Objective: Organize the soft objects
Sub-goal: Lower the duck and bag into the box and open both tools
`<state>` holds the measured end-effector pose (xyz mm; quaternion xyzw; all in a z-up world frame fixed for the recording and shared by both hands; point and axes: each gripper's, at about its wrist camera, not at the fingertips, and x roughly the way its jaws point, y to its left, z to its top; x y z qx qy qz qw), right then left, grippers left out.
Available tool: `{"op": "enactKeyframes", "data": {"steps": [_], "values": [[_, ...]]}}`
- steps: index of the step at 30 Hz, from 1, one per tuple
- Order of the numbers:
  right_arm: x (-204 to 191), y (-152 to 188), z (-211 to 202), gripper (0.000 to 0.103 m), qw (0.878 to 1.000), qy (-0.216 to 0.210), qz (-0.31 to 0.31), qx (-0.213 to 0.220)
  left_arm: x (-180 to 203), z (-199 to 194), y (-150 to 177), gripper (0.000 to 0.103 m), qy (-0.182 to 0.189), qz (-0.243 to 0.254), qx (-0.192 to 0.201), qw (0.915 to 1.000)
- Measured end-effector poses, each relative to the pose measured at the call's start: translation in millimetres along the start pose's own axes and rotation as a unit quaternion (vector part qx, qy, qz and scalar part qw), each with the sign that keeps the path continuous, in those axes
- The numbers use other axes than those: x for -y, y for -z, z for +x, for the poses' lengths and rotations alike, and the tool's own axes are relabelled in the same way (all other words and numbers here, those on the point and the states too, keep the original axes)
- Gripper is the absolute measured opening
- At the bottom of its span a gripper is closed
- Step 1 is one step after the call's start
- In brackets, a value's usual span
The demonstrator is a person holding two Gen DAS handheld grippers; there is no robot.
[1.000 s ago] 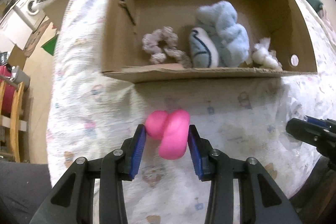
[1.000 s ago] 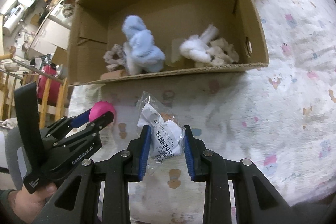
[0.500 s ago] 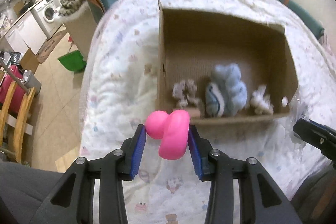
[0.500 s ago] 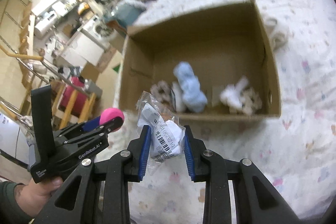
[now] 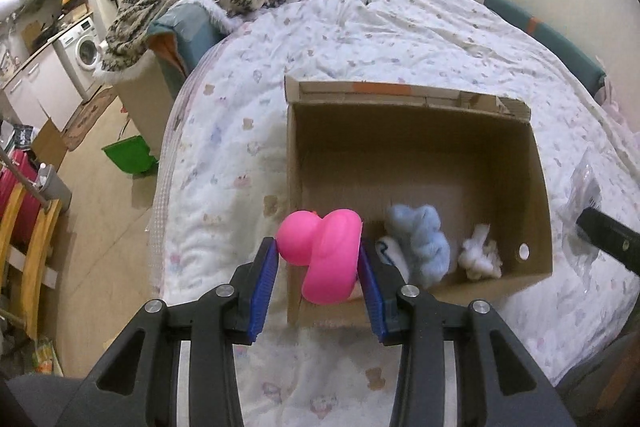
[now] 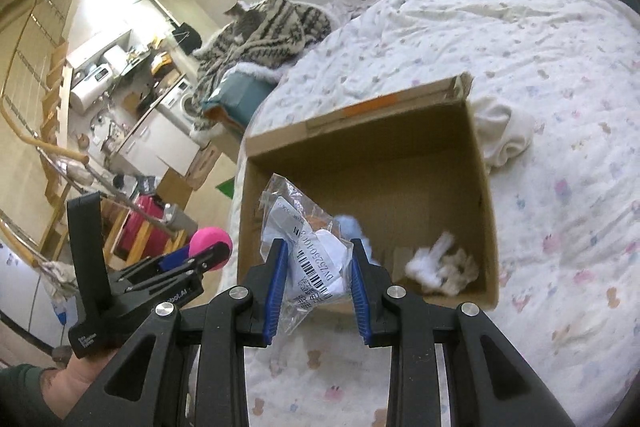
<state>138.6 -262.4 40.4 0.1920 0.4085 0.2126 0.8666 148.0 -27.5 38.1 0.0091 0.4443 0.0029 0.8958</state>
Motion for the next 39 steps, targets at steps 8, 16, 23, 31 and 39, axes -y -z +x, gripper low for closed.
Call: {"op": "enactKeyframes", "data": {"steps": [8,16,23,31,39], "values": [[14,-23,14,0.032,0.999,0.033,0.004,0.002,9,18,-18,0.037,0.008,0.012,0.005,0.9999],[43,-17,40,0.032,0.997,0.065,0.034,-0.014,18,46,-16,0.037,0.020,0.020,0.002,0.9996],[46,-9,54,0.032,0.996,0.085,0.027,-0.027,19,70,-9,0.037,0.031,0.012,-0.014,0.9993],[43,0,71,0.032,0.993,0.101,0.010,-0.055,25,79,-2,0.037,0.043,0.019,-0.027,0.9985],[45,2,74,0.032,0.992,0.106,0.009,-0.065,28,78,-1,0.037,0.050,0.022,-0.023,0.9982]]}}
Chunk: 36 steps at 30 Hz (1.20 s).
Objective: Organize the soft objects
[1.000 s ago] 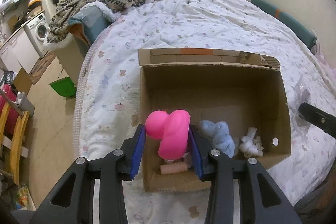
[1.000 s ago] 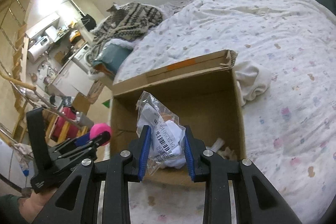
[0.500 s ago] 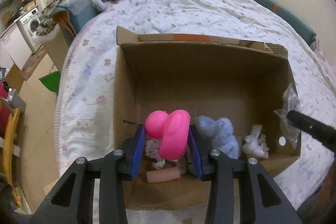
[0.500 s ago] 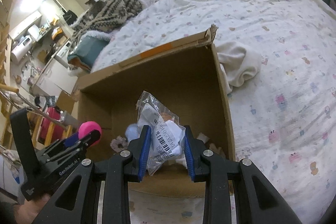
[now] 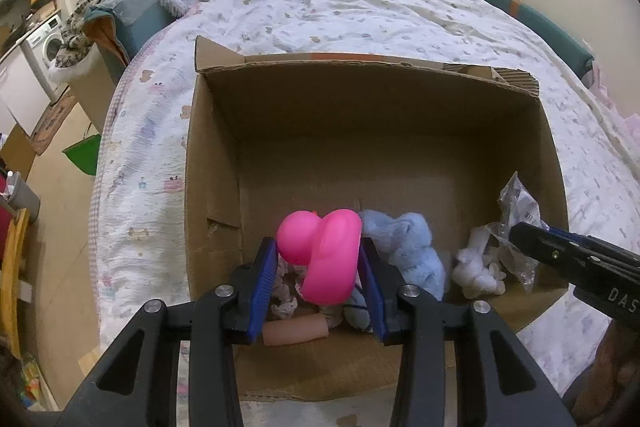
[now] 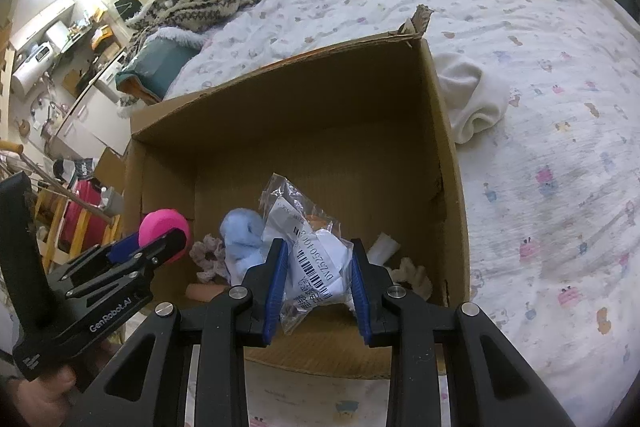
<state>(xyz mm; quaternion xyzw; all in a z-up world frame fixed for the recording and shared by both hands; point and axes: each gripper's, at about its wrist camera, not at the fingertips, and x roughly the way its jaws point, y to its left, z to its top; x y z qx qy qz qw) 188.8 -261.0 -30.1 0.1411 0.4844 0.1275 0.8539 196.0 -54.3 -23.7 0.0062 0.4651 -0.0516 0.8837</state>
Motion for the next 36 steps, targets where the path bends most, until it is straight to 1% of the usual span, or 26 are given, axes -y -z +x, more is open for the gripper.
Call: {"op": "enactKeyframes", "data": {"steps": [15,24,26,27,28,29,31,33,34,35,36], "values": [[2,0,7,0.032,1.000,0.007,0.004,-0.016,-1,-1,0,0.037,0.004,-0.011,0.004,0.9999],[4,-1,9,0.032,1.000,0.005,0.005,-0.019,-1,1,2,0.038,0.008,-0.013,-0.006,0.9999],[4,-1,9,0.032,1.000,0.003,0.008,-0.019,-1,1,1,0.048,0.007,-0.015,-0.009,0.9998],[4,-2,8,0.032,1.000,0.002,0.009,-0.017,-1,0,1,0.056,0.005,-0.016,-0.009,0.9998],[3,-2,8,0.032,1.000,0.002,0.008,-0.015,-1,-2,1,0.060,0.005,-0.019,-0.006,0.9998],[3,-2,7,0.032,1.000,0.002,0.006,-0.013,-1,-4,2,0.061,0.006,-0.019,-0.001,0.9998],[4,-1,5,0.034,1.000,0.001,0.008,-0.010,0,-8,3,0.066,0.005,-0.019,0.004,0.9998],[5,-1,1,0.035,1.000,-0.002,0.014,-0.004,-2,-9,4,0.067,0.001,-0.020,0.003,0.9998],[6,-2,-2,0.037,1.000,0.000,0.015,0.003,-3,-11,4,0.067,0.001,-0.023,0.003,0.9997],[5,-3,-6,0.046,1.000,0.001,0.013,0.012,-5,-13,5,0.067,0.002,-0.026,0.004,0.9996],[5,-3,-10,0.053,1.000,0.000,0.012,0.021,-7,-16,5,0.067,0.002,-0.032,0.006,0.9995]]}}
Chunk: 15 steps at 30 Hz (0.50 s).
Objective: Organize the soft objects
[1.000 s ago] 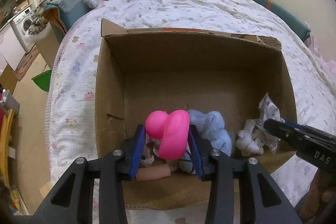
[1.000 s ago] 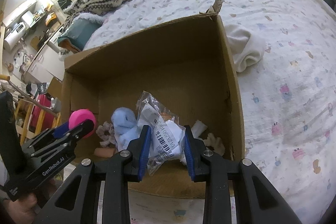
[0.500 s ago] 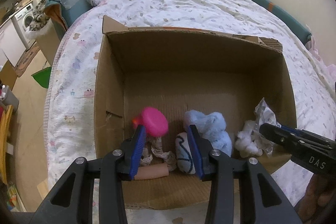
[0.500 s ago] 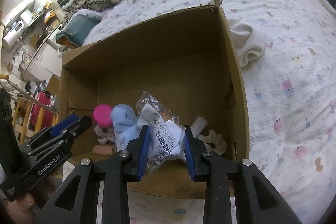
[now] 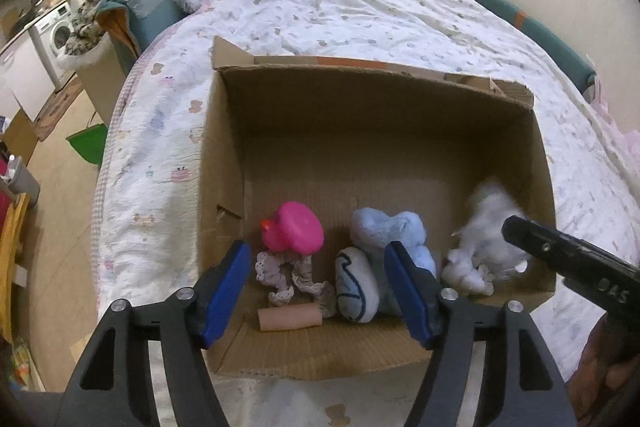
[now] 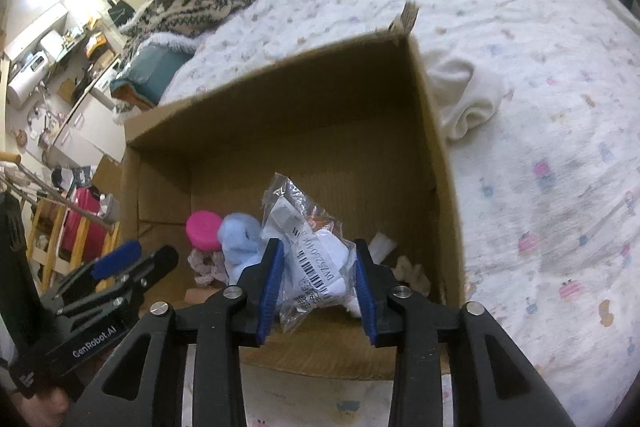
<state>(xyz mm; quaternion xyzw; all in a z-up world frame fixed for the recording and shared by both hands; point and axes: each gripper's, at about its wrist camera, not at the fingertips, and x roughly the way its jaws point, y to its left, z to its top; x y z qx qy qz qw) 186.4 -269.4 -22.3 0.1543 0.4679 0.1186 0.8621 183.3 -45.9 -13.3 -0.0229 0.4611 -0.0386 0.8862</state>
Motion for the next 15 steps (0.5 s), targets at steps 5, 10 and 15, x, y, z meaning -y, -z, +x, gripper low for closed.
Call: {"op": "enactKeyframes", "data": {"steps": [5,10,15], "values": [[0,-3,-20,0.070,0.999,0.000,0.006,0.032,-8,-18,-3,0.067,-0.012,-0.018,0.010,0.9997],[-7,0,-51,0.079,0.998,0.009,-0.001,0.069,-13,-50,-4,0.067,-0.020,-0.005,0.045,0.9988],[-21,5,-87,0.102,0.994,0.022,-0.005,0.111,-20,-83,-6,0.067,-0.017,-0.013,0.067,0.9975]]}}
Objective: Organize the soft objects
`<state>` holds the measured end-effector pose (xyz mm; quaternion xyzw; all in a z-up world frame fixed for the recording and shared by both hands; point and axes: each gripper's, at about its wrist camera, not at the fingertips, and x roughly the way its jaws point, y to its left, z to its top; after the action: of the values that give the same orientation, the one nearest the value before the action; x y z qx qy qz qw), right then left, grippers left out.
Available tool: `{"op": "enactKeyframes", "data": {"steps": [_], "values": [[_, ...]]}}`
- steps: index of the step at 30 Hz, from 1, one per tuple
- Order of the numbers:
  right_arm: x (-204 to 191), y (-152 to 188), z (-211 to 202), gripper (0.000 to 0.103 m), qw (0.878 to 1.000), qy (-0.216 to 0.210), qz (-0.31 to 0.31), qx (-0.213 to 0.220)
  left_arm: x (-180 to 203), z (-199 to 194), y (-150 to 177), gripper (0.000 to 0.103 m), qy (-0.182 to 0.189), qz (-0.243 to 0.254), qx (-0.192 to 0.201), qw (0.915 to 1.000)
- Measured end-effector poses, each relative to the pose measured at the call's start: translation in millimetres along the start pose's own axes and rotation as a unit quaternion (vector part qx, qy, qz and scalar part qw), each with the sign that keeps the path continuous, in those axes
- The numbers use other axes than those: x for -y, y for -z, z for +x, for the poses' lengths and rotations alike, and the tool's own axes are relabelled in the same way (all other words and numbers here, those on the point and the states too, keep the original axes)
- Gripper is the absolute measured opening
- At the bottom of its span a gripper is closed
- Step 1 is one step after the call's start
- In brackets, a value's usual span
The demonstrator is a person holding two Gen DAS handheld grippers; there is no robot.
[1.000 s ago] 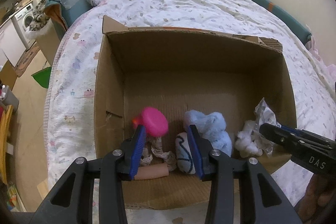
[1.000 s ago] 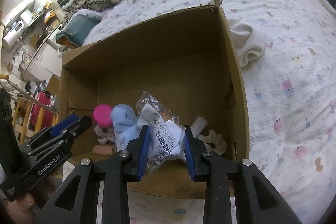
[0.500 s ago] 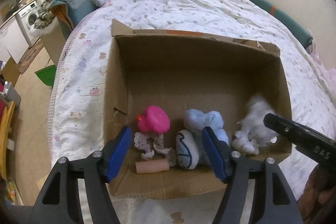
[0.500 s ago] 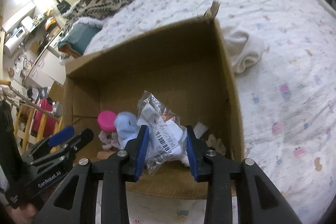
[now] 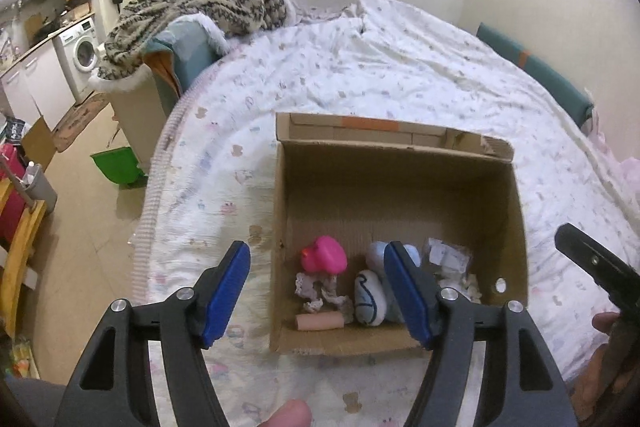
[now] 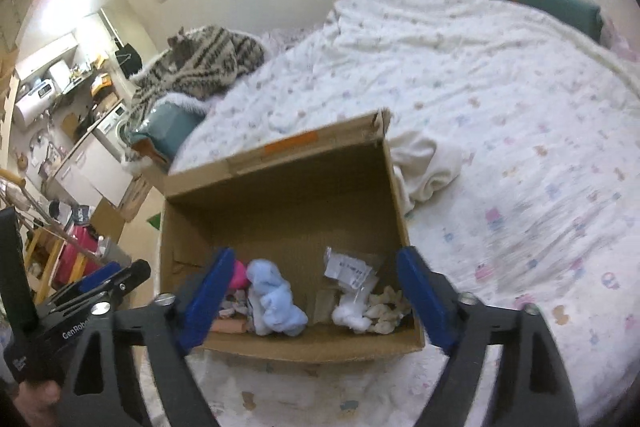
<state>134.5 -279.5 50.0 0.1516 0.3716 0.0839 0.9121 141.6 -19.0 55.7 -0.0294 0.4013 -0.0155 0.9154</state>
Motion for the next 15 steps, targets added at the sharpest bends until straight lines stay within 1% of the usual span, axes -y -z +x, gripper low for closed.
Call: {"op": "enactKeyframes", "data": {"steps": [3,4,5,6,7,10,15], "values": [[-8,6,-12,0.103,1.000,0.009,-0.007,0.007,-3,-21,4,0.068,-0.001,0.003,0.015,0.9999],[-10,10,-16,0.103,1.000,0.012,-0.007,0.009,-5,-27,7,0.071,-0.002,0.005,0.021,0.9998],[-11,13,-20,0.103,1.000,0.014,-0.009,0.012,-6,-32,10,0.076,-0.004,0.008,0.024,0.9997],[-12,17,-24,0.103,1.000,0.015,-0.011,0.016,-6,-37,14,0.088,-0.006,0.011,0.025,0.9996],[-14,22,-28,0.103,1.000,0.018,-0.015,0.021,-7,-42,18,0.096,-0.007,0.012,0.025,0.9996],[-21,36,-37,0.103,0.999,0.028,-0.030,0.029,-12,-53,32,0.097,-0.004,0.005,0.030,0.9995],[-30,54,-46,0.103,0.998,0.037,-0.052,0.028,-12,-60,58,0.099,-0.003,0.005,0.025,0.9997]]}}
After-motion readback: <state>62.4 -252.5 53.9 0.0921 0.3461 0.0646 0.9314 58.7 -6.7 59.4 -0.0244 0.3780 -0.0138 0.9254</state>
